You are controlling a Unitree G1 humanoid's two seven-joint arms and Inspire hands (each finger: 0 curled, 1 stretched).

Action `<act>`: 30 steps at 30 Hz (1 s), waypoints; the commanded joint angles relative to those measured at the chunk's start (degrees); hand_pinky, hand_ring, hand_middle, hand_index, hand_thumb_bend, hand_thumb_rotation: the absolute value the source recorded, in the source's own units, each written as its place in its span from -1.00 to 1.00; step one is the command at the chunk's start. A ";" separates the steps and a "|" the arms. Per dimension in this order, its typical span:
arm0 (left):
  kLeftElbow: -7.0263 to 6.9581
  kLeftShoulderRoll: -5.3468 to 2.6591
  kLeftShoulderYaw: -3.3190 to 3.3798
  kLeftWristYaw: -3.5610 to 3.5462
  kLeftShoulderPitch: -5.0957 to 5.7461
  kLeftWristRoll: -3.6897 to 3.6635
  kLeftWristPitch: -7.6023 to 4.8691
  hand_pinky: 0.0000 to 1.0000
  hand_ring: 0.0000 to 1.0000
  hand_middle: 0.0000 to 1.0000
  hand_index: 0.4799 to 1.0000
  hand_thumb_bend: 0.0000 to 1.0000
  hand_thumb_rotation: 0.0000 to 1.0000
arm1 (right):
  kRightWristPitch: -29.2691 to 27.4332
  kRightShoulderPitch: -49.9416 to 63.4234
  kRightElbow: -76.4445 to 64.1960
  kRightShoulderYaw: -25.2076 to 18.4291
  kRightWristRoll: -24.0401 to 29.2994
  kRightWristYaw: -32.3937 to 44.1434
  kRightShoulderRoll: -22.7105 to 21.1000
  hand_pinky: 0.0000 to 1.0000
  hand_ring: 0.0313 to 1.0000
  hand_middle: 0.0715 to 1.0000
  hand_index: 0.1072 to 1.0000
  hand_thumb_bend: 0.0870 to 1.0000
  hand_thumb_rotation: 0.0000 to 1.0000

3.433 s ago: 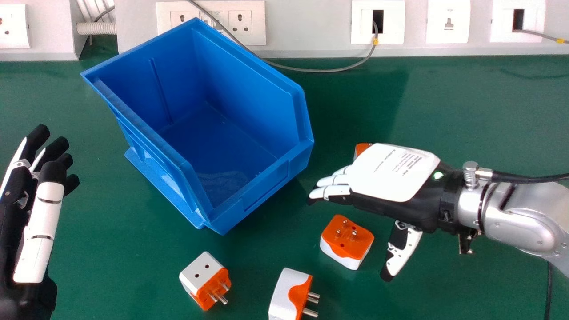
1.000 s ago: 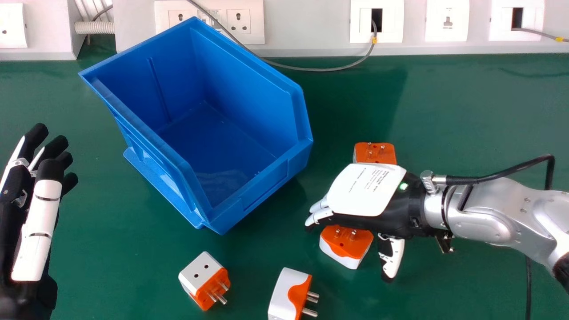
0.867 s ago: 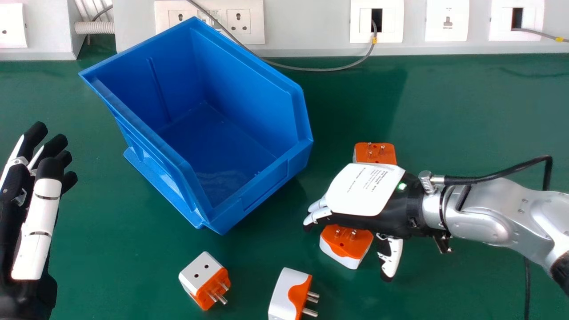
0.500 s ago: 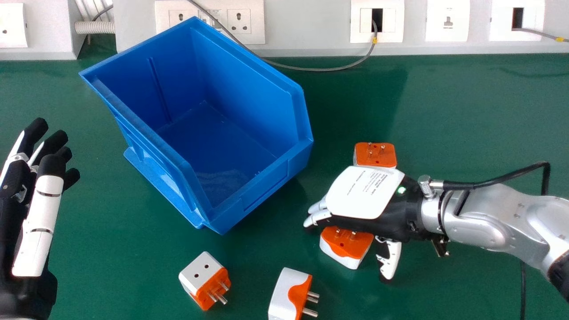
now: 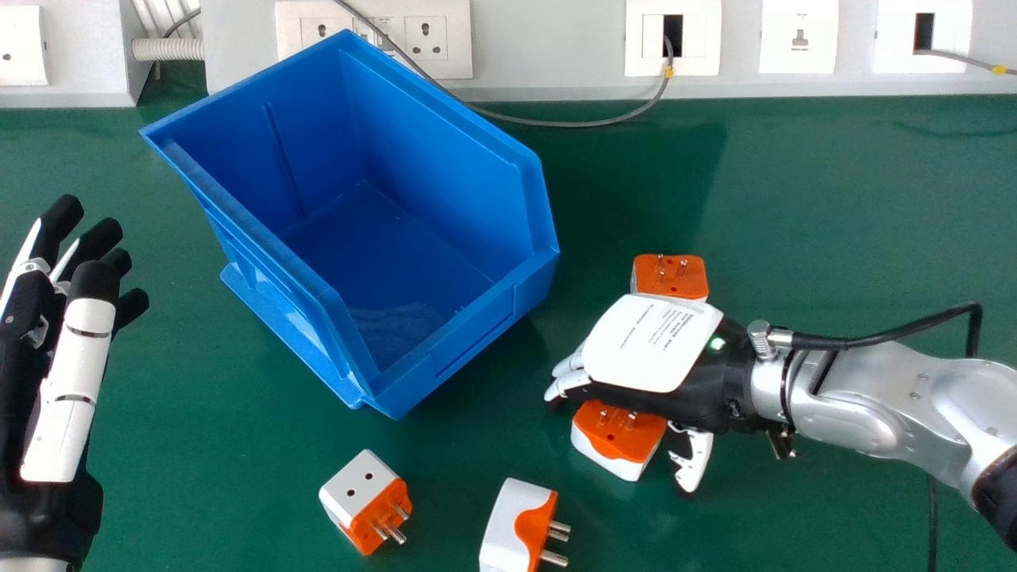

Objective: Pick all objects and put in blue box

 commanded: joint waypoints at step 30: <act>-3.18 1.47 0.69 -0.20 -0.09 0.78 0.80 0.75 0.86 0.86 0.81 0.03 0.50 | 0.39 -0.92 0.17 1.52 0.14 -4.28 -0.27 0.33 0.55 0.59 0.48 0.32 -0.87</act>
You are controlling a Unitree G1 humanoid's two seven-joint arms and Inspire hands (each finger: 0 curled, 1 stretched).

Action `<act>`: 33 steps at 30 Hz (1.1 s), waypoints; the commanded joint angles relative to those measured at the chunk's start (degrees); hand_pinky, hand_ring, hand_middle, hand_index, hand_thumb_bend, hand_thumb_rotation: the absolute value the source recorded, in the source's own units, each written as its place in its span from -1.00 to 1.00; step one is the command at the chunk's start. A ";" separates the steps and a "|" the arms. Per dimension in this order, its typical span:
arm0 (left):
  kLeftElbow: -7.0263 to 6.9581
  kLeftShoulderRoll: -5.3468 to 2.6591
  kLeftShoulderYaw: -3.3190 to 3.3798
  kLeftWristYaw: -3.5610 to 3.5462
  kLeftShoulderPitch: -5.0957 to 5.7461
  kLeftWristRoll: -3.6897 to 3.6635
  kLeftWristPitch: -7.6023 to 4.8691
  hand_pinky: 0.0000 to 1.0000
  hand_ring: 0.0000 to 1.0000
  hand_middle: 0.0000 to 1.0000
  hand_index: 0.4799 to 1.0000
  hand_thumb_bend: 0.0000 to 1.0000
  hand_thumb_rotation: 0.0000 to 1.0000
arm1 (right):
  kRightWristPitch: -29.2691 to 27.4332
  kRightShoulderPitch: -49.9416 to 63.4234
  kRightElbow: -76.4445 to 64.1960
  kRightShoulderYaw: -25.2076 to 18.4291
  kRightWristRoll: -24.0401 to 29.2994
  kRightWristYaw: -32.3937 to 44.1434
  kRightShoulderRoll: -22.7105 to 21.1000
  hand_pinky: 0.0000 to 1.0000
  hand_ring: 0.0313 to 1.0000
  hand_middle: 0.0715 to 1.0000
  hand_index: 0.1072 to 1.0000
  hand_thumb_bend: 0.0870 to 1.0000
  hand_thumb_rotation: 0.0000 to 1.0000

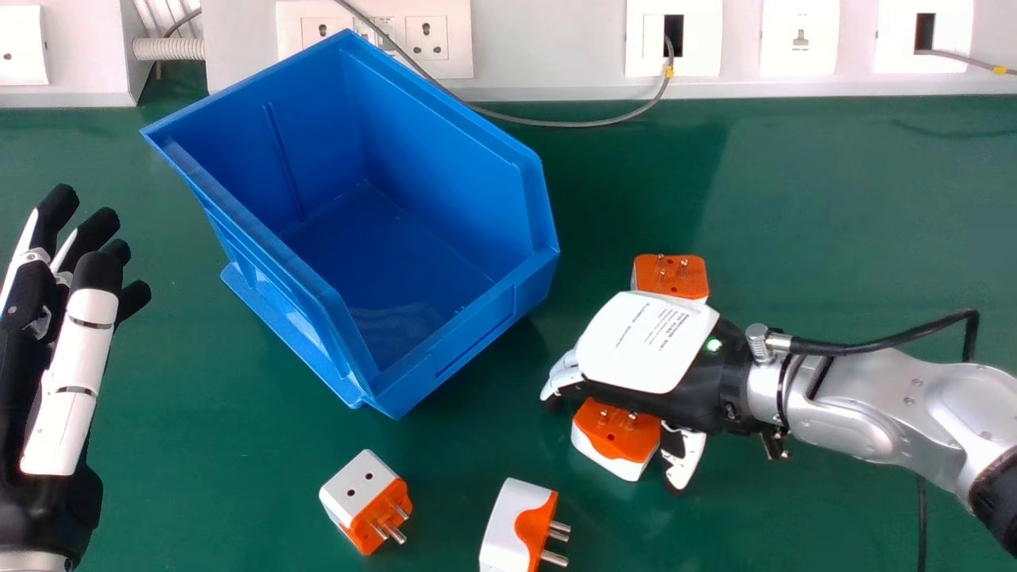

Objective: Pick all objects and put in blue box

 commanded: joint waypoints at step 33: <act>-0.48 0.56 1.86 0.55 -0.85 -1.06 0.32 0.80 0.89 0.88 0.87 0.00 0.51 | -2.22 -2.05 6.61 2.36 -0.42 -7.41 1.67 0.12 0.32 0.33 0.21 0.21 -1.00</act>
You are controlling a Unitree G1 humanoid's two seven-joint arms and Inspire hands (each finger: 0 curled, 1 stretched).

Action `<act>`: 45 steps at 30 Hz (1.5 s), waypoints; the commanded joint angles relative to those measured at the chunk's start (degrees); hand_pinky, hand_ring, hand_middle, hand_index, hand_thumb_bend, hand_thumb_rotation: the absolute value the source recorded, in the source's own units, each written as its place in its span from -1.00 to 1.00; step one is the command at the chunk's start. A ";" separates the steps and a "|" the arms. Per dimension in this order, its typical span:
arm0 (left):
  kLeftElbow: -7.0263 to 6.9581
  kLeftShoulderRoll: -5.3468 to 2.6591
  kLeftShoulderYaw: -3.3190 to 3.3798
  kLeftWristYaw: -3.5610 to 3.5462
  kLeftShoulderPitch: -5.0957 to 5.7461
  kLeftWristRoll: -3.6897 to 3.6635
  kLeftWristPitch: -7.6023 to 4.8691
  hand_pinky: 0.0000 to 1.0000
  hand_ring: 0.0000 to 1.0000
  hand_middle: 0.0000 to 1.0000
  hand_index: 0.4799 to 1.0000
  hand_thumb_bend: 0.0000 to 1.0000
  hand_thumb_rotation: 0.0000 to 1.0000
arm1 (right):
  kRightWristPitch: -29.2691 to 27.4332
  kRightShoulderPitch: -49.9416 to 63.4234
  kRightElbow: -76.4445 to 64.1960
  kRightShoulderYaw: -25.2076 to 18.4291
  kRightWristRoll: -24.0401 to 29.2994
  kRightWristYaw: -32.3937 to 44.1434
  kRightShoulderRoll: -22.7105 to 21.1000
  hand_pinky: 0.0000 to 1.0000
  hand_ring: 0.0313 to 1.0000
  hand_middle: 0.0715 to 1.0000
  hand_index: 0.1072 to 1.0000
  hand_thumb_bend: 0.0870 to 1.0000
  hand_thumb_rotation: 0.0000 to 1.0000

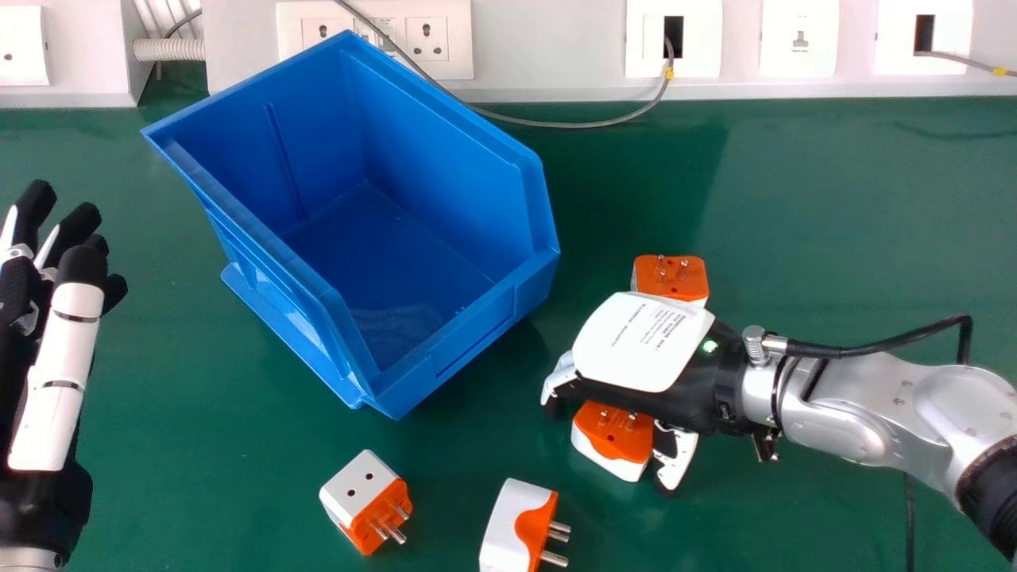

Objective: Pick all objects and put in blue box

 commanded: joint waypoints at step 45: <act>-2.01 0.95 0.38 0.83 -0.09 -0.25 1.14 0.68 0.81 0.81 0.74 0.06 0.42 | 0.32 -0.67 1.47 3.10 -3.85 -16.14 -0.62 -0.29 -0.14 -0.11 -0.13 -0.09 -1.00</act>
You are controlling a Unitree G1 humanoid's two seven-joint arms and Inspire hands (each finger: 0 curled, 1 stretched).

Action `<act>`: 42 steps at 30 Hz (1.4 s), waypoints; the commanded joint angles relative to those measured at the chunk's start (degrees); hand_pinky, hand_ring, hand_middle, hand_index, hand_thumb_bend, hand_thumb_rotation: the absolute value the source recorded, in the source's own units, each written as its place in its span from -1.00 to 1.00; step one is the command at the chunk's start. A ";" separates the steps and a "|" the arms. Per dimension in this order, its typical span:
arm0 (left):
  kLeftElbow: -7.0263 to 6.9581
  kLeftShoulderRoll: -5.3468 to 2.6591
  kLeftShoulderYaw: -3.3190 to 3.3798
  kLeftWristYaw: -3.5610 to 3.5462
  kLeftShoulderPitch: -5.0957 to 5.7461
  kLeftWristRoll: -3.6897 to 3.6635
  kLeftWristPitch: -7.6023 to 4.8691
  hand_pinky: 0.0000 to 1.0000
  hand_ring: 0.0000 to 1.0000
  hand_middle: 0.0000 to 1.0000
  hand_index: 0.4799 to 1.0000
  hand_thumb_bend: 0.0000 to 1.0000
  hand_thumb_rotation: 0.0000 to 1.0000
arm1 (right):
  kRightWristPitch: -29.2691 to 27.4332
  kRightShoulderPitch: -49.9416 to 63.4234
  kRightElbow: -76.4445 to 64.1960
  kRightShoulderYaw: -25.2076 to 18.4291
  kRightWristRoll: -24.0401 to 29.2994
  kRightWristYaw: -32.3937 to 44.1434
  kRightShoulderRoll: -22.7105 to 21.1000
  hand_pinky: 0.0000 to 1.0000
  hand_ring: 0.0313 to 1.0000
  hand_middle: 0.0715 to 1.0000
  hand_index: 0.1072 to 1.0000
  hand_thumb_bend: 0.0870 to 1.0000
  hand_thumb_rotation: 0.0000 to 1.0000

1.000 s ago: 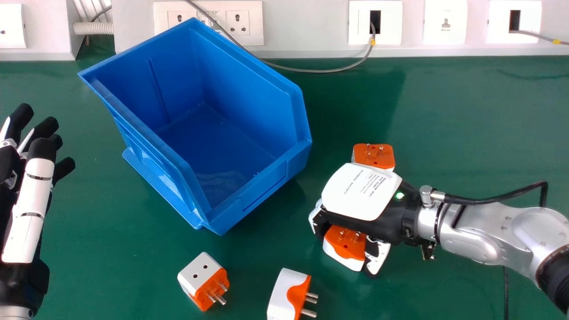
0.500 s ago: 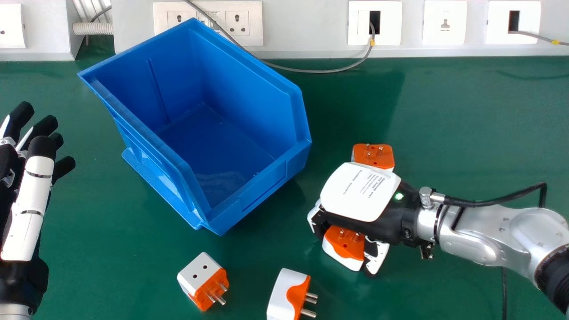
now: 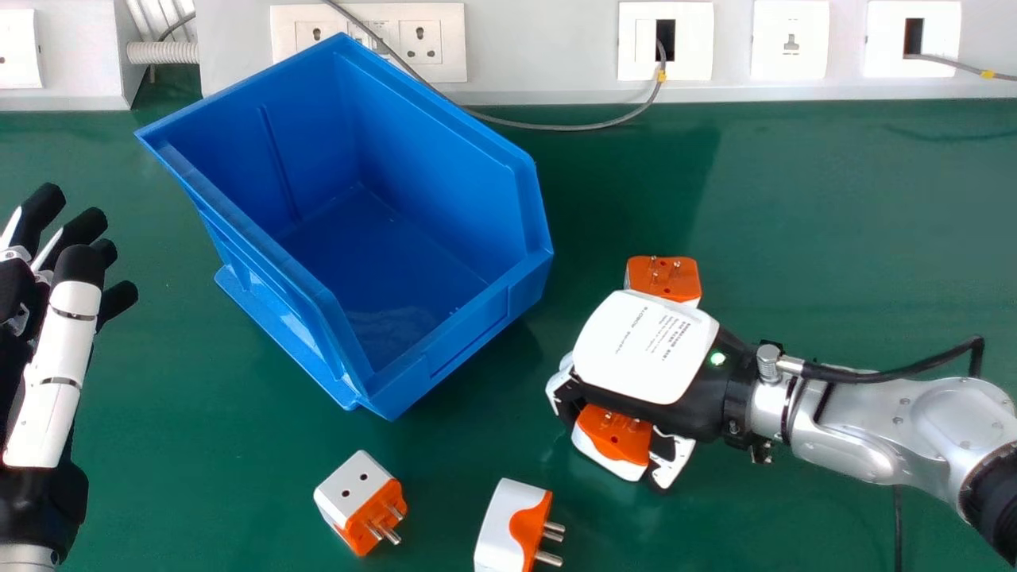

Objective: Pick all objects and put in blue box

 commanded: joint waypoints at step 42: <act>1.29 0.71 -0.22 -1.86 -0.82 1.45 -2.68 0.85 0.91 0.91 0.91 0.03 0.50 | 4.39 19.35 -48.41 -27.52 23.98 25.42 -8.17 -0.31 -0.16 -0.07 -0.25 -0.10 -1.00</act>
